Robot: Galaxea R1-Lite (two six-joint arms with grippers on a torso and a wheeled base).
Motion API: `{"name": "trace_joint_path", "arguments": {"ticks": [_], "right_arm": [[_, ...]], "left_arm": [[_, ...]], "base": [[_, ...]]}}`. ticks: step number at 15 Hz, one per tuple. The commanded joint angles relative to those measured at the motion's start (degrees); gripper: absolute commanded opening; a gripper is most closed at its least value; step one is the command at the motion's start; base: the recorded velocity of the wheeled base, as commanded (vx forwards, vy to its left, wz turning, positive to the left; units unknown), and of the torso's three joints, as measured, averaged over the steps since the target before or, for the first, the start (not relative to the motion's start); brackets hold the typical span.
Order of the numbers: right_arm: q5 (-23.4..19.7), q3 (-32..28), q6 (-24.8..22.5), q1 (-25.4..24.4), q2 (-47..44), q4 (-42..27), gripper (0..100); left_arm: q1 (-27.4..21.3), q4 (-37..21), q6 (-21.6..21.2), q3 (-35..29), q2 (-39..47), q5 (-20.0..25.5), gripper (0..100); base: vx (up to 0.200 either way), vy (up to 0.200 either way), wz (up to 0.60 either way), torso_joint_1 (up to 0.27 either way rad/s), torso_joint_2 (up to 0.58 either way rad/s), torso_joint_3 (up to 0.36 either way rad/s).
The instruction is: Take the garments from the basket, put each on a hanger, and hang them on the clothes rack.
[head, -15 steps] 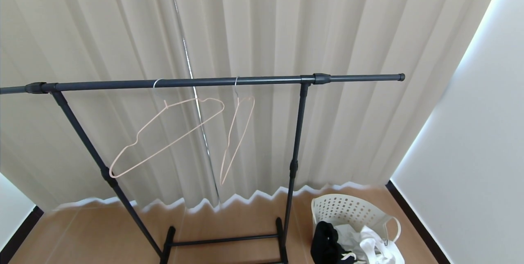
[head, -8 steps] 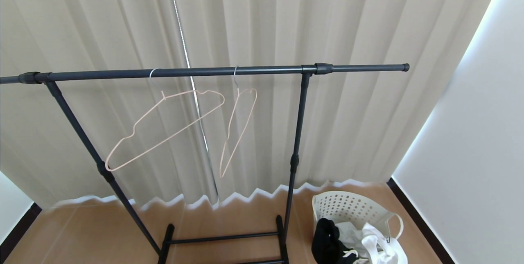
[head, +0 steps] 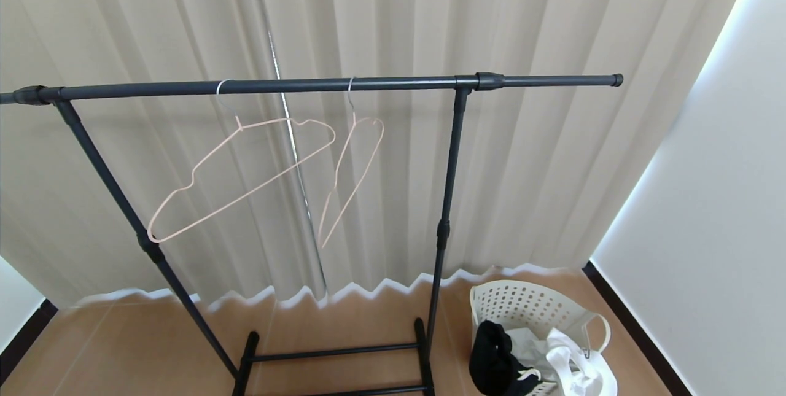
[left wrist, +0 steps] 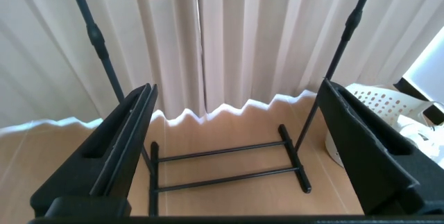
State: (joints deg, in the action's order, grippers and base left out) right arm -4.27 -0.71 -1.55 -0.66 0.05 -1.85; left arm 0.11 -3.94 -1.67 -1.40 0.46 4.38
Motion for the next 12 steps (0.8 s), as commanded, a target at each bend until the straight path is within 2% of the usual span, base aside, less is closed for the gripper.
{"name": "trace_joint_path", "arguments": {"ticks": [1, 6, 12], "right_arm": [[-0.04, 0.00, -0.12, -0.04, -0.05, 0.01, 100], [-0.04, 0.00, -0.03, -0.04, -0.05, 0.01, 100], [-0.04, 0.00, 0.05, -0.04, -0.05, 0.01, 100]], "left_arm": [[-0.02, -0.02, 0.00, -0.09, -0.02, 0.02, 100], [-0.02, -0.02, 0.18, -0.09, 0.06, 0.11, 100], [-0.02, -0.02, 0.35, -0.18, 0.06, 0.19, 100]], "base": [[0.000, 0.000, 0.00, -0.163, 0.37, 0.207], [0.000, 0.000, 0.00, -0.154, 0.39, 0.226], [0.000, 0.000, 0.00, -0.213, 0.53, 0.321]]}}
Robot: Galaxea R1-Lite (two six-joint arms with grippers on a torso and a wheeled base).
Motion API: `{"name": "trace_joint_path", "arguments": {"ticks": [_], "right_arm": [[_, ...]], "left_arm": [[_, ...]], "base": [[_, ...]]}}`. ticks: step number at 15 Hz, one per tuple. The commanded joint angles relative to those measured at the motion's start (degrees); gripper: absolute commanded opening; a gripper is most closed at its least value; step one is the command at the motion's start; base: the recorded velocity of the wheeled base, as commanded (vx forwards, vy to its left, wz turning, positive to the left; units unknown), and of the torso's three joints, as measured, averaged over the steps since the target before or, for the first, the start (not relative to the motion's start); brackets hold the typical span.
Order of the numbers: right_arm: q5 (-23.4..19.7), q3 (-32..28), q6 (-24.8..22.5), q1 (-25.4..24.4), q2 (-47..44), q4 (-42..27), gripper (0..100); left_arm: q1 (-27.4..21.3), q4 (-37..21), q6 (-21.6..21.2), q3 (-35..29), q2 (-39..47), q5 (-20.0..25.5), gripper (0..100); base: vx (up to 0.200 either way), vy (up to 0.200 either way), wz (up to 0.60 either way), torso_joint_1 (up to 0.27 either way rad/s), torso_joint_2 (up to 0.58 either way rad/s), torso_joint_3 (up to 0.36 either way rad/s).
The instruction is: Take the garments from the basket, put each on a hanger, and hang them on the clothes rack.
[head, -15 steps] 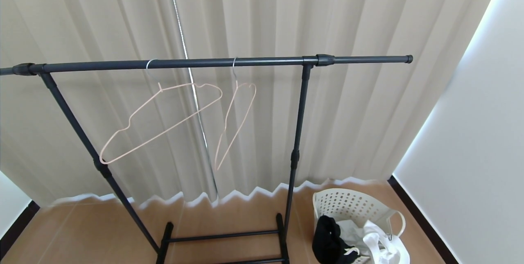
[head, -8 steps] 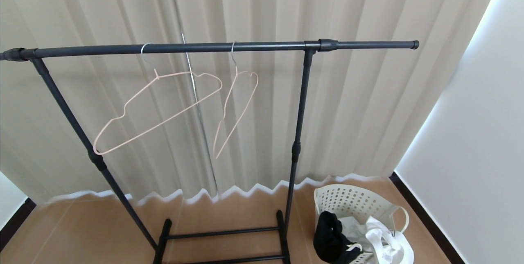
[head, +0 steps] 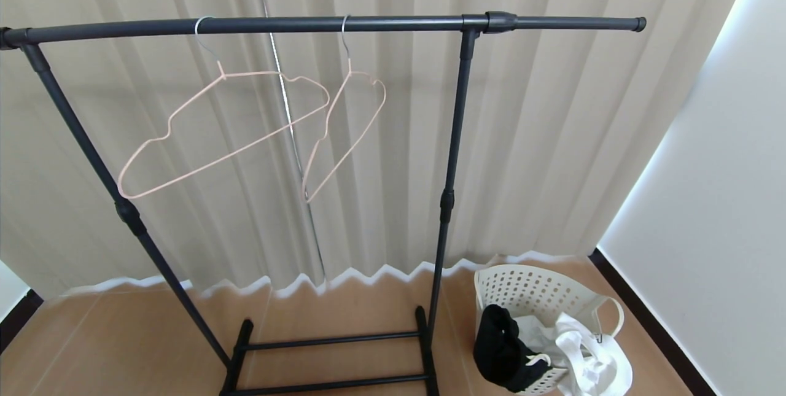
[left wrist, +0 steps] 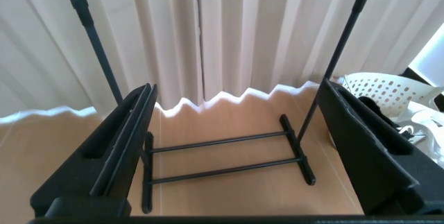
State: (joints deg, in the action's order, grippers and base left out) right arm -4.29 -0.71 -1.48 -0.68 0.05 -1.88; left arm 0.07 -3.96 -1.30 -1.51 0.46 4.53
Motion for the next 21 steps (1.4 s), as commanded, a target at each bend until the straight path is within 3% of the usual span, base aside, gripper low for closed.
{"name": "trace_joint_path", "arguments": {"ticks": [1, 15, 18, 21], "right_arm": [[-0.02, 0.00, -0.02, -0.02, -0.05, 0.03, 100], [0.07, 0.00, 0.16, -0.02, -0.05, 0.03, 100], [0.07, 0.00, 0.16, -0.02, -0.05, 0.03, 100], [0.07, 0.00, 0.24, 0.07, -0.05, 0.03, 100]], "left_arm": [[0.01, 0.01, 0.07, -0.07, 0.06, 0.04, 100], [0.01, 0.01, 0.34, -0.07, 0.06, 0.04, 100], [0.01, 0.01, 0.34, -0.07, 0.06, 0.04, 100], [0.01, 0.01, 0.34, -0.07, 0.06, 0.04, 100]], "base": [[0.000, 0.000, 0.00, -0.193, 0.53, 0.339], [0.000, 0.000, 0.00, -0.140, 0.49, 0.348], [0.000, 0.000, 0.00, -0.027, 0.15, 0.118], [0.000, 0.000, -0.60, -0.007, 0.03, 0.025]]}}
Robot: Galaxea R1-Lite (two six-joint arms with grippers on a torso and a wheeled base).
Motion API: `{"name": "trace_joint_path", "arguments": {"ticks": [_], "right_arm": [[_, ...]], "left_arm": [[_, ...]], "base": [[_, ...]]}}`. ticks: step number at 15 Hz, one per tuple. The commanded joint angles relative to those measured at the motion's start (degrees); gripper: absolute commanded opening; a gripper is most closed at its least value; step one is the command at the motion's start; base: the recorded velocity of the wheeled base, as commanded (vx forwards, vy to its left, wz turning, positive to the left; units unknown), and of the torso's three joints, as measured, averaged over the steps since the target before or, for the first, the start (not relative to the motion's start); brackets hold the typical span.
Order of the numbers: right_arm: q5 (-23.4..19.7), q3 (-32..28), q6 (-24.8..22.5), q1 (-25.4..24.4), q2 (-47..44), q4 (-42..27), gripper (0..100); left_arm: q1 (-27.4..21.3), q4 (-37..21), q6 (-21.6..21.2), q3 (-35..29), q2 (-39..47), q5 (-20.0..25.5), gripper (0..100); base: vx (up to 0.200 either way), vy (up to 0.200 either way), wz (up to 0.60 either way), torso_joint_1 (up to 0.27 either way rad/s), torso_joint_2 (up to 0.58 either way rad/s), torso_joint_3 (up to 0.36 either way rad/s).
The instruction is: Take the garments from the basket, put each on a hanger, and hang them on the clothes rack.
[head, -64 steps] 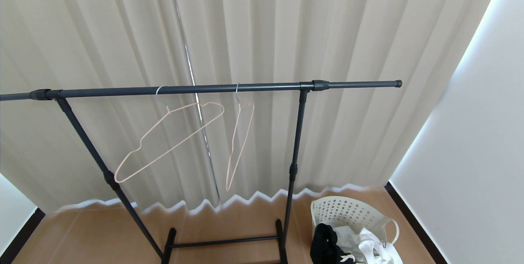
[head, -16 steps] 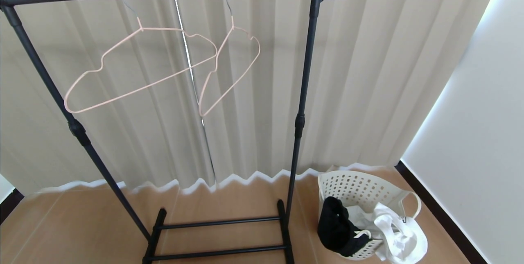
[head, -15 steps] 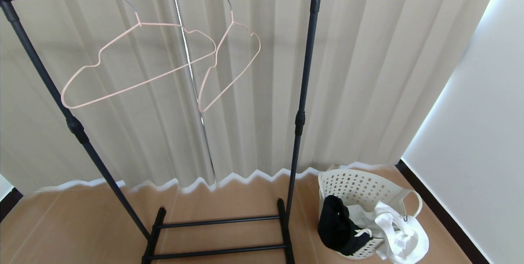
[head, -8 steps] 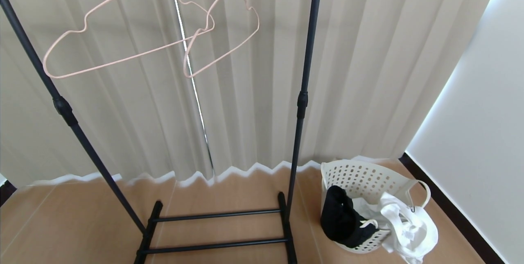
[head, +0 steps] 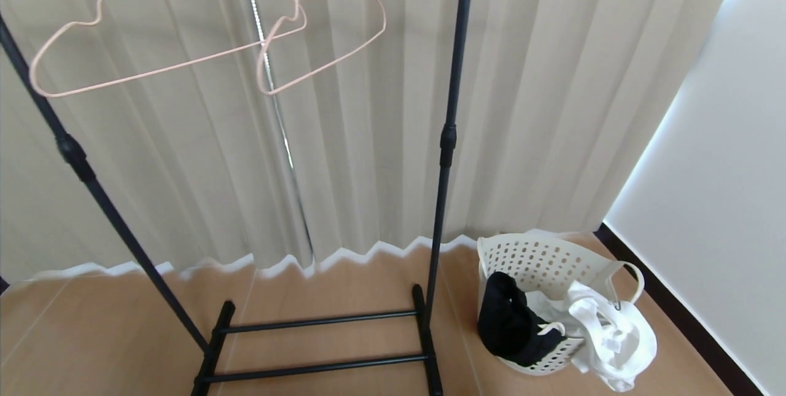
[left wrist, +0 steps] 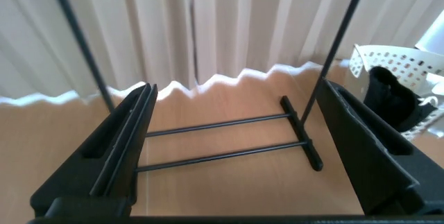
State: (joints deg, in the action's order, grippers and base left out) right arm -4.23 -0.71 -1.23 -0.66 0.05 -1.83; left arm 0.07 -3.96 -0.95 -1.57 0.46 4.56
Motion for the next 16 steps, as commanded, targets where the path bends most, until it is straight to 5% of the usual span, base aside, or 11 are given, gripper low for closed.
{"name": "trace_joint_path", "arguments": {"ticks": [1, 3, 6, 10, 16], "right_arm": [[0.01, 0.00, 0.00, 0.04, -0.05, -0.02, 100], [0.10, 0.00, 0.09, -0.04, -0.05, -0.02, 100], [0.10, 0.00, 0.09, -0.04, -0.05, -0.02, 100], [0.10, 0.00, 0.18, -0.04, -0.05, -0.02, 100], [0.10, 0.00, 0.18, -0.04, -0.05, -0.02, 100]], "left_arm": [[0.01, 0.01, -0.02, -0.01, 0.06, 0.01, 100], [0.10, 0.01, -0.02, -0.01, 0.06, 0.01, 100], [0.10, 0.01, -0.02, -0.01, 0.06, 0.01, 100], [0.10, 0.01, 0.07, -0.01, 0.06, 0.01, 100], [0.10, 0.01, 0.25, -0.01, 0.06, -0.16, 100]], "base": [[0.000, 0.000, -0.60, 0.002, 0.01, 0.002], [0.000, 0.000, -0.60, -0.002, 0.00, 0.000], [0.000, 0.000, 0.00, 0.000, 0.00, 0.000], [0.200, 0.000, 0.00, -0.005, 0.00, 0.004], [0.000, 0.000, 0.00, 0.000, 0.00, 0.000]]}}
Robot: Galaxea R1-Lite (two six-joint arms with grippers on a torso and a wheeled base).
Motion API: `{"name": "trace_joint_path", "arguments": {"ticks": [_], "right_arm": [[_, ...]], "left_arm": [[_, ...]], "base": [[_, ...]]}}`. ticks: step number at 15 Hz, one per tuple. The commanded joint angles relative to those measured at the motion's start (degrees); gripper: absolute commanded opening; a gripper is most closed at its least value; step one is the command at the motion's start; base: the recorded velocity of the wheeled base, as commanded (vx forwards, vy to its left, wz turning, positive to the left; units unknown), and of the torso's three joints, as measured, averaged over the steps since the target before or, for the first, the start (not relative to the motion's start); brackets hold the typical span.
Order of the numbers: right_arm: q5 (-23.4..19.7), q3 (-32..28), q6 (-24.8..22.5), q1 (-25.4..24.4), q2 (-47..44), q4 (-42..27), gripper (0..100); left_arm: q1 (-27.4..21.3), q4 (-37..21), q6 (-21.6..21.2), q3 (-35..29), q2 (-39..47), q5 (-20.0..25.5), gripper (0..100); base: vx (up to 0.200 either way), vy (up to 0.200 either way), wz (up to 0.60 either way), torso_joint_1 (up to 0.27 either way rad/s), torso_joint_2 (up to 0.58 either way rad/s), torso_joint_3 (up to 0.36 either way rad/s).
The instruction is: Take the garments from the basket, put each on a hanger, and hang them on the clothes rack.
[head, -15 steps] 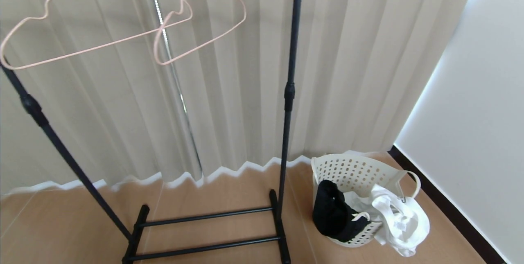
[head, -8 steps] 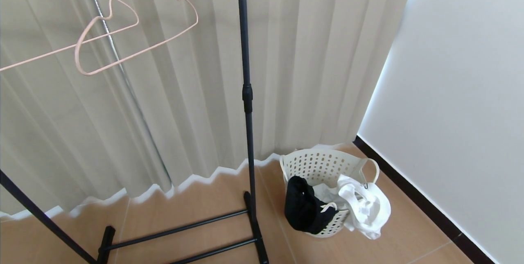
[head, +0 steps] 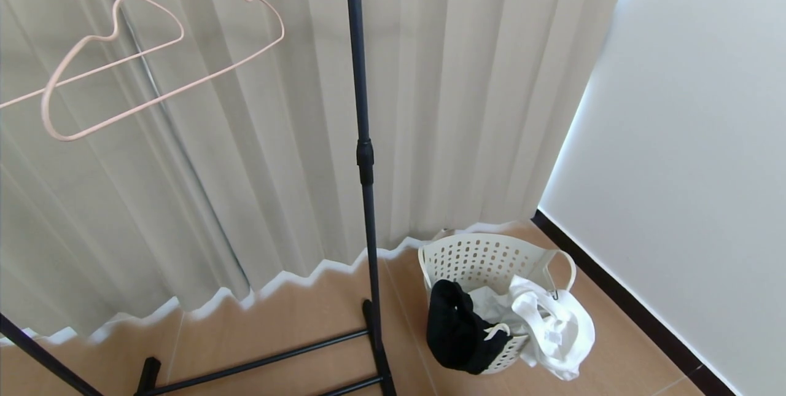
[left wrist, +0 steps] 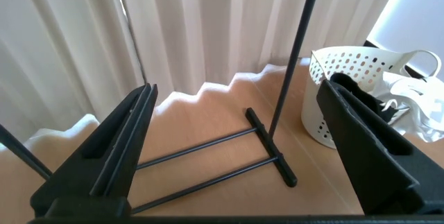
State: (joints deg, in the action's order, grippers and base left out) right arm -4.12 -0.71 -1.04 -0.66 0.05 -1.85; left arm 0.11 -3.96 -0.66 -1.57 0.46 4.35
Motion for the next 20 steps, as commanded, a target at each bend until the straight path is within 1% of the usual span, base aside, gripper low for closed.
{"name": "trace_joint_path", "arguments": {"ticks": [1, 5, 20], "right_arm": [[-0.01, 0.00, -0.02, -0.04, -0.05, 0.01, 100], [-0.01, 0.00, -0.02, -0.04, -0.05, 0.01, 100], [-0.01, 0.00, -0.02, -0.04, -0.05, 0.01, 100]], "left_arm": [[0.07, 0.01, 0.22, -0.01, 0.06, -0.05, 100], [0.07, 0.01, 0.31, -0.01, 0.06, -0.13, 100], [0.07, 0.01, 0.31, -0.01, 0.06, -0.13, 100]], "base": [[0.000, 0.000, 0.00, 0.000, 0.00, 0.000], [0.000, 0.000, 0.00, -0.001, 0.00, -0.093], [0.000, 0.000, 0.00, 0.003, 0.00, -0.194]]}}
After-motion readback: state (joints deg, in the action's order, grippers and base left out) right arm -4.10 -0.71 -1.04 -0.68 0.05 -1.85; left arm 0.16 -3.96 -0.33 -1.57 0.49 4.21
